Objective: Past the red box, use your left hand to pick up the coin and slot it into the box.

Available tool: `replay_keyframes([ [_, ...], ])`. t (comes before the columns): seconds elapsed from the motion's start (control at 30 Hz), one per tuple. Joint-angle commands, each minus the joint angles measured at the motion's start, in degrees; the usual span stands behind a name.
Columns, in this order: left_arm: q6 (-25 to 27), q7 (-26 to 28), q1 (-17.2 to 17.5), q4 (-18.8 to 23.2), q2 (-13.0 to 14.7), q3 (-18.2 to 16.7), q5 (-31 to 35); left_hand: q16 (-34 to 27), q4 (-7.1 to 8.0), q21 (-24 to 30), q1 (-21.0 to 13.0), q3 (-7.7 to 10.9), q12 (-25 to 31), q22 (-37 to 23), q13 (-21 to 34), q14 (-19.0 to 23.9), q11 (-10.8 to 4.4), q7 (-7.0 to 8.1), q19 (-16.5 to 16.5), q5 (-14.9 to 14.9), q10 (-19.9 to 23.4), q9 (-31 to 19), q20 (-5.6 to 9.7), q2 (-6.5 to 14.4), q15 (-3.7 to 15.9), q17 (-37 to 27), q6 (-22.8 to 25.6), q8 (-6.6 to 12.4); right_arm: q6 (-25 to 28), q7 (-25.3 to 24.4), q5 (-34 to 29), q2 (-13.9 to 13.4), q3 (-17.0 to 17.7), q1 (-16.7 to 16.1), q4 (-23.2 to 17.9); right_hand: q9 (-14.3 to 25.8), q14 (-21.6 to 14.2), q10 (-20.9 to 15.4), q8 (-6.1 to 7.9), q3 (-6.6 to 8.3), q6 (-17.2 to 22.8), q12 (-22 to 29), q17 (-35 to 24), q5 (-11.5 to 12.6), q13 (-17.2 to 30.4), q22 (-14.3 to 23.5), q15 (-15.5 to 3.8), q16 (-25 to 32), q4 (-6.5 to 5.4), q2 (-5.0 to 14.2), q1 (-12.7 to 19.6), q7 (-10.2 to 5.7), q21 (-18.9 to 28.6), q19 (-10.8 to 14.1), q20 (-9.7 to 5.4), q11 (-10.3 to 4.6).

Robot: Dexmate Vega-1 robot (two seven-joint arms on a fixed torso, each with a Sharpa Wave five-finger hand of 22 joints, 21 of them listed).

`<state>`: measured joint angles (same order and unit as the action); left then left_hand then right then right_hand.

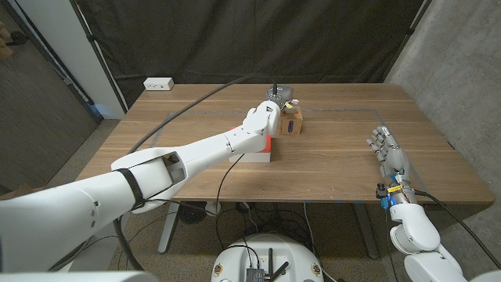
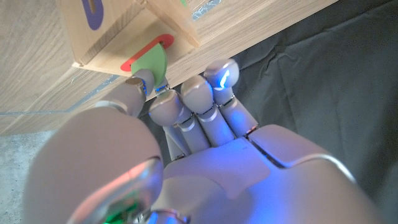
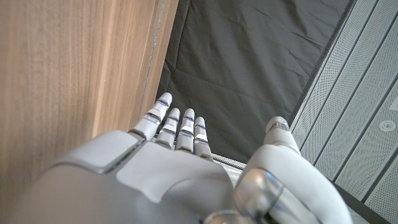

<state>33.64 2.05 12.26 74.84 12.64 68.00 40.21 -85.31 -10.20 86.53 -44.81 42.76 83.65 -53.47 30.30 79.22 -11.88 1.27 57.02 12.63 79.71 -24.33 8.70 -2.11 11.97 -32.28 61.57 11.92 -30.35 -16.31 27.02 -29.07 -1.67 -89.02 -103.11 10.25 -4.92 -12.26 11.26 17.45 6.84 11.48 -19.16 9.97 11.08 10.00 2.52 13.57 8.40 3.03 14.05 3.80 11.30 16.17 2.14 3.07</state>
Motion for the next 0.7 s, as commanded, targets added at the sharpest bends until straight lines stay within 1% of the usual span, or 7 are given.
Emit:
replay_keyframes([
  [0.03,-0.9,0.6,-0.4,-2.2,-1.1,0.4,-0.8,0.1,0.07,0.1,-0.3,0.05,-0.3,-0.2,-0.1,-0.1,-0.24,-1.21,-0.3,0.0,-0.4,-0.1,3.50,0.3,0.08,-0.3,1.6,0.27,0.0,0.4,0.7,-0.2,-0.2,0.3,0.7,0.3,-0.6,-0.5,0.00,-0.17,0.6,-0.1,0.0,0.1,0.0,0.2,0.20,0.2,-0.11,0.56,0.3,0.07,0.2,0.2,0.34,0.01],
  [0.33,-1.5,0.9,-0.7,-3.9,-1.8,0.8,-1.4,0.2,0.10,0.1,-0.3,-0.02,-0.2,-0.1,0.2,-0.1,-0.24,-1.11,-0.4,0.0,-0.3,-0.3,3.49,0.3,0.09,-0.3,1.5,0.34,-0.1,0.7,1.1,-0.4,-0.3,0.6,1.3,0.3,-0.6,-0.5,0.01,-0.19,0.7,-0.1,0.0,0.1,0.1,0.2,0.12,0.1,-0.11,0.56,0.3,0.03,0.2,0.2,0.37,0.02],
  [0.43,-1.7,1.0,-0.8,-4.5,-2.1,1.0,-1.5,0.5,0.10,-0.1,-0.3,-0.01,-0.2,0.0,0.2,-0.4,-0.22,-1.36,-0.7,0.0,-0.2,-0.2,3.49,0.3,0.09,-0.2,1.5,0.32,-0.1,0.7,1.1,-0.5,-0.3,0.7,1.4,0.3,-0.6,-0.5,0.03,-0.20,0.7,-0.1,0.0,0.1,0.1,0.2,0.13,0.2,-0.11,0.57,0.3,0.02,0.2,0.2,0.37,0.03],
  [0.7,-2.1,0.9,-1.1,-4.8,-2.0,1.2,-1.9,0.1,0.02,0.2,-0.2,-0.04,0.0,-0.4,0.5,-0.1,-0.23,-0.98,-0.6,0.0,-0.1,0.1,3.48,-0.1,0.10,-0.7,1.1,0.05,-0.2,0.5,1.1,-0.5,-0.4,0.7,1.4,0.3,-0.6,-0.6,0.04,-0.20,0.8,0.0,0.0,0.1,0.1,0.2,0.11,0.1,-0.12,0.59,0.3,-0.01,0.2,0.2,0.38,-0.01],
])
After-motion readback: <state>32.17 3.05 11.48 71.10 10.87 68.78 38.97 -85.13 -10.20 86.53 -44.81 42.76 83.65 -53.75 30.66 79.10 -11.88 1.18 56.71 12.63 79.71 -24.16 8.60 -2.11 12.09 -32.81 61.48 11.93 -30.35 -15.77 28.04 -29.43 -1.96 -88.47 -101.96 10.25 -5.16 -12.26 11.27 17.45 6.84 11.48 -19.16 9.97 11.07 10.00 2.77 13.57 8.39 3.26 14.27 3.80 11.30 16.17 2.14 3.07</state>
